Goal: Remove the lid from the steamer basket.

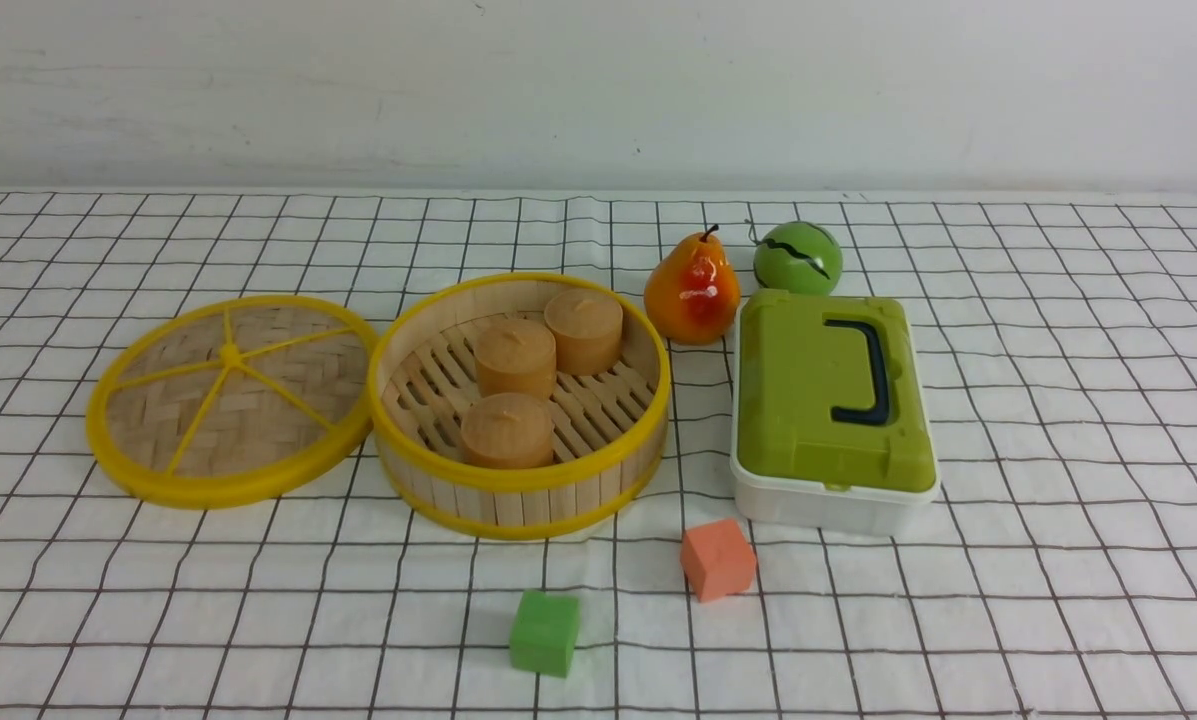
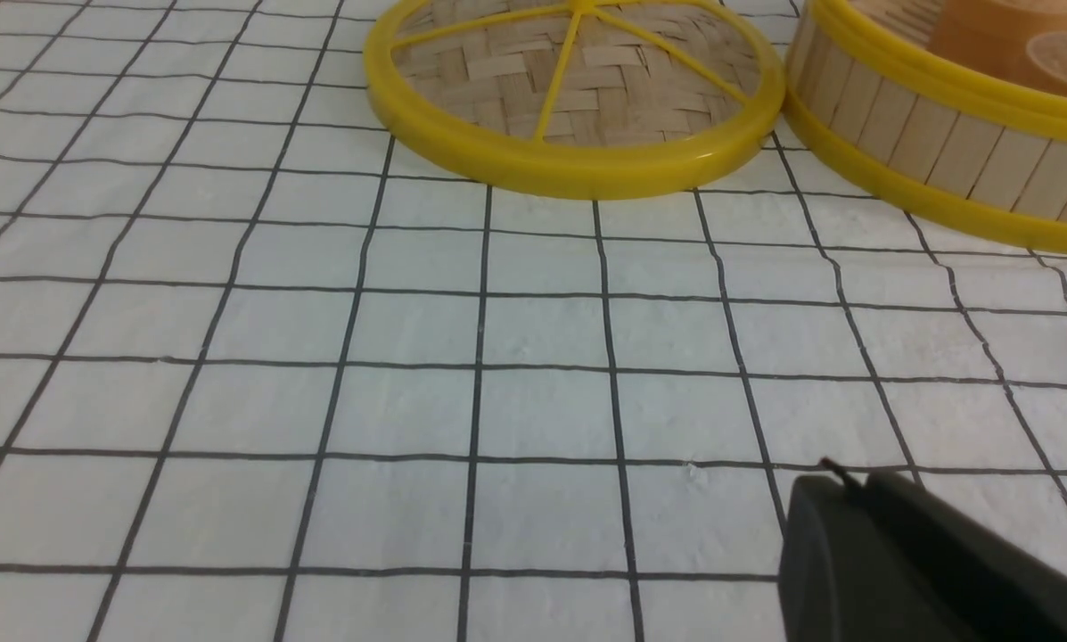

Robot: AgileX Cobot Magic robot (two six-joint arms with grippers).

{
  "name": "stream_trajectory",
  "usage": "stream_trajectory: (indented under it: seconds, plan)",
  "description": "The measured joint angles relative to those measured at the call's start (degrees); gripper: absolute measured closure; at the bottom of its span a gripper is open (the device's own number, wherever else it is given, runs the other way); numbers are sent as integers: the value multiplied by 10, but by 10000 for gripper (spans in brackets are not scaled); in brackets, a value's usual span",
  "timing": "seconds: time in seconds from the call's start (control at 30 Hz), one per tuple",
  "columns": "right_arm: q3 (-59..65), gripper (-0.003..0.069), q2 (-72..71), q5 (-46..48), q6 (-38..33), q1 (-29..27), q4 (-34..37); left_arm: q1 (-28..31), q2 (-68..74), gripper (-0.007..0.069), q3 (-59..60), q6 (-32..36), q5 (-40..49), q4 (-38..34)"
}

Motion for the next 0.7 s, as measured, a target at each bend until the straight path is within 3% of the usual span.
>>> stream_trajectory:
  seconds: [0.7]
  plan:
    - [0,419,0,0,0,0,0,0,0,577,0,0,0,0]
